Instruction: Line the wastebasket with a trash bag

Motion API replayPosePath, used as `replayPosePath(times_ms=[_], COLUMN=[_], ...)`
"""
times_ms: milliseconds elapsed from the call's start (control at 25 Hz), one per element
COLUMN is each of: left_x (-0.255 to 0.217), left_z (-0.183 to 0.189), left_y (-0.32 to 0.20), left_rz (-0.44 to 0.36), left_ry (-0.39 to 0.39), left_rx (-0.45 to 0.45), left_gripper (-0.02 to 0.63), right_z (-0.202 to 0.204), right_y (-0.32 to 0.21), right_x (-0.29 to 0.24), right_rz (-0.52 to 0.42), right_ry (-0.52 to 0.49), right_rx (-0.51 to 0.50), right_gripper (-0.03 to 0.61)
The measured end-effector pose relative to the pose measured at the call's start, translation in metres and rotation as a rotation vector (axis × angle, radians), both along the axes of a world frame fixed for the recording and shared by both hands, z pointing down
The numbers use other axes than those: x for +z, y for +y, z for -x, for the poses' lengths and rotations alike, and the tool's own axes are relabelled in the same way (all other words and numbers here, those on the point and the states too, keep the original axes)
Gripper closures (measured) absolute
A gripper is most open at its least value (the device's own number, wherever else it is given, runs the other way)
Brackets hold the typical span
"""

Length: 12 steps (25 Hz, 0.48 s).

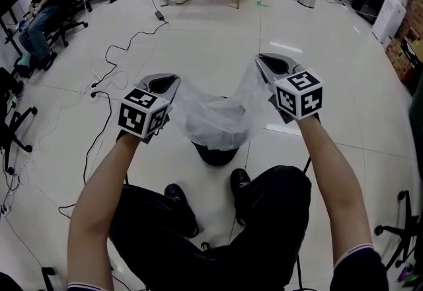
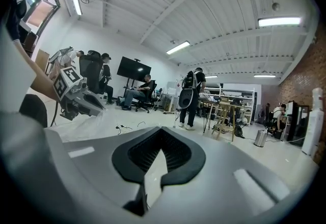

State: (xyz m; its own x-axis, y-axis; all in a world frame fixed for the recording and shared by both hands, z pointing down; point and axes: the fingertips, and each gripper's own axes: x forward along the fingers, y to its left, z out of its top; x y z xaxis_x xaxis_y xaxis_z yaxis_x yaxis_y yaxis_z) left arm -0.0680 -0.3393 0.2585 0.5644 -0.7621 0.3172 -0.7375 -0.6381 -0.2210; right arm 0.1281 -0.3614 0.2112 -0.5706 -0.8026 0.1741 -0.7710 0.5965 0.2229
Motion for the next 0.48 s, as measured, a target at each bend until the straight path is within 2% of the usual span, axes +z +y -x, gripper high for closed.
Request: replayPosePath(times_ms=[480], left_x=[0.007], left_z=[-0.002], left_y=[-0.045], left_rz=[-0.021], left_ry=[0.067], left_rx=[-0.021], left_gripper=[0.601], right_z=[-0.002], right_y=[-0.047], right_x=[0.009], right_rz=[-0.015], right_ry=[-0.071], right_rx=[0.02], right_gripper=[0.577])
